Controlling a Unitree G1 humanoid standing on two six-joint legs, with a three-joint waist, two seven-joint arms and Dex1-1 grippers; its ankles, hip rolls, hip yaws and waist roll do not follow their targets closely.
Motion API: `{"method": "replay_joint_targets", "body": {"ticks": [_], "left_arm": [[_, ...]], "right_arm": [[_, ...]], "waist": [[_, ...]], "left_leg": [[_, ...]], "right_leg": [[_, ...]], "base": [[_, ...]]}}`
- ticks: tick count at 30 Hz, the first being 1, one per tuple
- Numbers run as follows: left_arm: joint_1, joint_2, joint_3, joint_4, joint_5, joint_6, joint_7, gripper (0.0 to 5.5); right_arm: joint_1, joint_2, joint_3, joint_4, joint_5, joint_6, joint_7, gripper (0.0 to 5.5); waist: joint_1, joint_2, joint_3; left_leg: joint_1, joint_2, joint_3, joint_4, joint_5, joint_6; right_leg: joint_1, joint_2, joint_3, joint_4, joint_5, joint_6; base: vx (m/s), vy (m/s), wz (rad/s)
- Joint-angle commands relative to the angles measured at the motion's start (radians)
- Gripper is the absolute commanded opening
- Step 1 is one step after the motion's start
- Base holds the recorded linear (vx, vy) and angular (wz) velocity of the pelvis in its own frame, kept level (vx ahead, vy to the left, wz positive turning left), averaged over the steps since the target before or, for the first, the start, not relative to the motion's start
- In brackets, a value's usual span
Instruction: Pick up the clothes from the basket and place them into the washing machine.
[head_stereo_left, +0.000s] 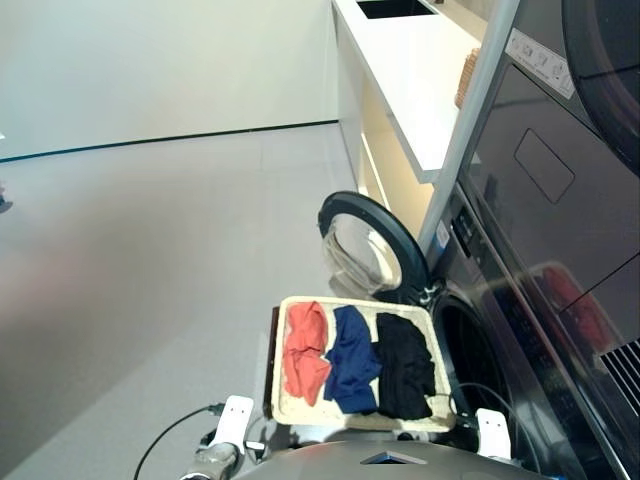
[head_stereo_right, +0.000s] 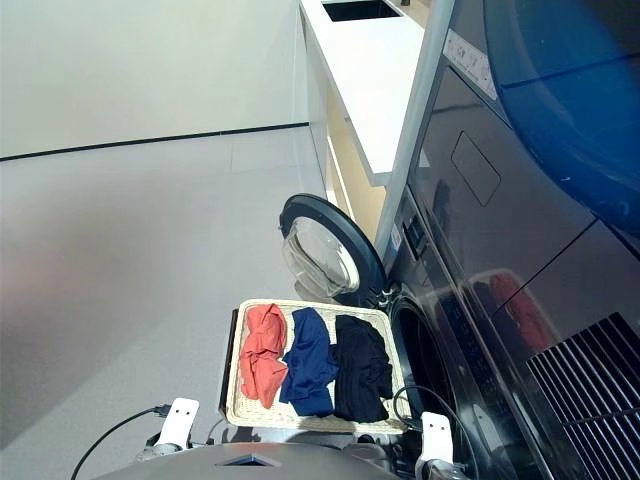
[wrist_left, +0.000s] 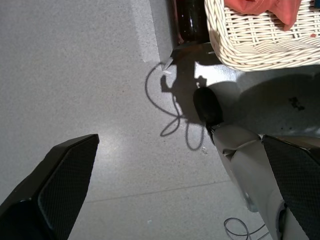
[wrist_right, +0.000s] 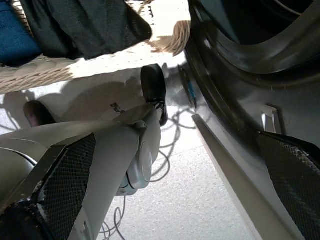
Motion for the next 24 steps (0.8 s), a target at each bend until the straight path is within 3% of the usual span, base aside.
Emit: {"method": "replay_joint_targets", "body": {"ticks": [1,7,15,18,19,20,21,24], "left_arm": [[-0.076,0.02,-0.022,0.004,0.004,-0.026,-0.017,5.5],[-0.082,0.017,-0.014,0.01,-0.002,-0.032,0.026,5.5],[-0.112,-0.015,0.004,-0.077,-0.165,-0.061,0.063,5.5],[-0.109,-0.02,-0.018,-0.174,-0.222,-0.071,0.058,5.5],[-0.112,-0.023,-0.044,-0.258,-0.258,-0.079,0.069,5.5],[-0.111,-0.023,-0.044,-0.259,-0.258,-0.078,0.069,5.5],[-0.132,-0.025,-0.074,-0.324,-0.278,-0.086,0.083,5.5],[-0.177,-0.03,-0.114,-0.368,-0.301,-0.088,0.111,5.5]], "right_arm": [[-0.059,-0.001,0.022,0.012,-0.007,-0.025,-0.004,5.5],[-0.066,0.001,0.026,0.02,-0.061,-0.042,-0.062,5.5],[-0.074,0.006,0.036,-0.122,-0.007,-0.074,-0.096,5.5],[-0.064,-0.004,0.052,-0.24,0.002,-0.083,-0.104,5.5],[-0.059,-0.019,0.068,-0.385,0.015,-0.093,-0.11,5.5],[-0.058,-0.02,0.068,-0.386,0.014,-0.092,-0.111,5.5],[-0.048,-0.034,0.088,-0.562,0.027,-0.101,-0.111,5.5],[-0.04,-0.058,0.114,-0.741,0.036,-0.113,-0.113,5.5]], "waist": [[0.009,-0.047,0.057],[0.009,-0.048,0.062],[-0.003,-0.032,0.099],[-0.009,-0.022,0.121],[-0.017,-0.012,0.153],[-0.017,-0.012,0.152],[-0.027,-0.008,0.186],[-0.036,-0.015,0.233]], "left_leg": [[0.015,-0.008,-0.04,-0.004,-0.01,-0.014],[0.015,-0.009,-0.043,-0.004,-0.011,-0.014],[-0.014,-0.016,-0.043,-0.004,-0.001,-0.014],[-0.03,-0.017,-0.043,-0.004,0.008,-0.013],[-0.051,-0.019,-0.045,-0.004,0.018,-0.013],[-0.052,-0.019,-0.045,-0.004,0.018,-0.013],[-0.079,-0.019,-0.042,0.007,0.025,-0.013],[-0.134,-0.016,-0.044,0.06,0.022,-0.014]], "right_leg": [[0.033,0.047,-0.026,0.005,-0.063,-0.029],[0.035,0.047,-0.023,0.005,-0.064,-0.03],[0.003,0.04,-0.019,0.005,-0.051,-0.028],[-0.016,0.038,-0.016,0.012,-0.045,-0.027],[-0.046,0.035,-0.011,0.02,-0.037,-0.026],[-0.046,0.036,-0.011,0.02,-0.037,-0.026],[-0.079,0.034,0.001,0.034,-0.031,-0.025],[-0.125,0.032,0.016,0.058,-0.026,-0.029]], "base": [[0.0,0.0,0.0],[0.0,0.0,0.0],[-0.026,0.003,0.001],[-0.084,0.012,0.057],[-0.088,0.016,0.11],[-0.169,0.024,0.093],[-0.125,0.002,0.026],[-0.117,-0.02,-0.113]]}}
